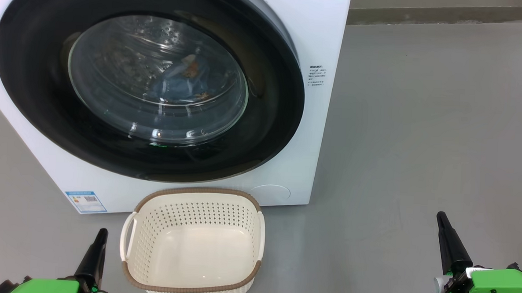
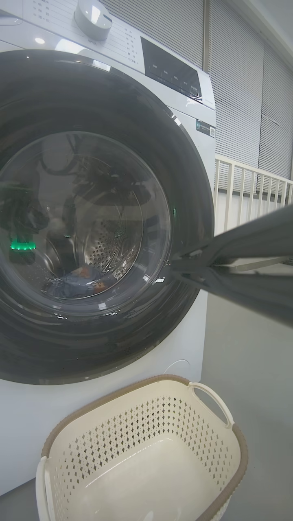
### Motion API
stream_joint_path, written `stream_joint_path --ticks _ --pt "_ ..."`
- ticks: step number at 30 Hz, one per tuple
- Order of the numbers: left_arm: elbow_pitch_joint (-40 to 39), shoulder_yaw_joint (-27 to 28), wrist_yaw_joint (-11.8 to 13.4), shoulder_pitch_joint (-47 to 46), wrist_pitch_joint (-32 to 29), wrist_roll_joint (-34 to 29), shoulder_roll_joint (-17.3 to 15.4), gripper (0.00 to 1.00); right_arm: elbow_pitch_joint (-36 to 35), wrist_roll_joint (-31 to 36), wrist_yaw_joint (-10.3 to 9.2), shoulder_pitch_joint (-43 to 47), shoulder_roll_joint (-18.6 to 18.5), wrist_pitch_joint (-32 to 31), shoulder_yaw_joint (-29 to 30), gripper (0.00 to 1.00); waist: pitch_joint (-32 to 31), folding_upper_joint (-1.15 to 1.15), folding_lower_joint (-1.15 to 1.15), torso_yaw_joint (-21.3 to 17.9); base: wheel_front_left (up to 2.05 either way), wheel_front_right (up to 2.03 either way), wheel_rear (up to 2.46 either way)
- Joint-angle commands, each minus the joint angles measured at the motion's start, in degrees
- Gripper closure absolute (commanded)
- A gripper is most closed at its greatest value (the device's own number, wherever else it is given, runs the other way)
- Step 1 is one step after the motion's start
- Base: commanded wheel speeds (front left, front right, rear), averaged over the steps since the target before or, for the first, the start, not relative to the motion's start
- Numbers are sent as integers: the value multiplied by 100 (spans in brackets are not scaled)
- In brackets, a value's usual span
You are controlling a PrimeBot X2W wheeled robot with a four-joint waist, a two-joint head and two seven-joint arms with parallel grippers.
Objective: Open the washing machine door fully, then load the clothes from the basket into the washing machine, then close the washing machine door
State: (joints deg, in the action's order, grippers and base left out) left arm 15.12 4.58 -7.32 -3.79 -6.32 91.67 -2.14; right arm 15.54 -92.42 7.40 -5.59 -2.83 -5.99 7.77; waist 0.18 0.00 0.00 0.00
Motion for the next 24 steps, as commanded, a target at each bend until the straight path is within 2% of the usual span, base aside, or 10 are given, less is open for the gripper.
stream_joint_path --ticks 1,24 --pt "-109 197 -17 -240 -19 48 -74 100 -152 25 9 -59 -10 -48 -127 100 0 0 0 0 0 0 0" --pt "-109 196 -17 -240 -18 49 -74 100 -152 27 9 -59 -9 -50 -124 100 0 0 0 0 0 0 0"
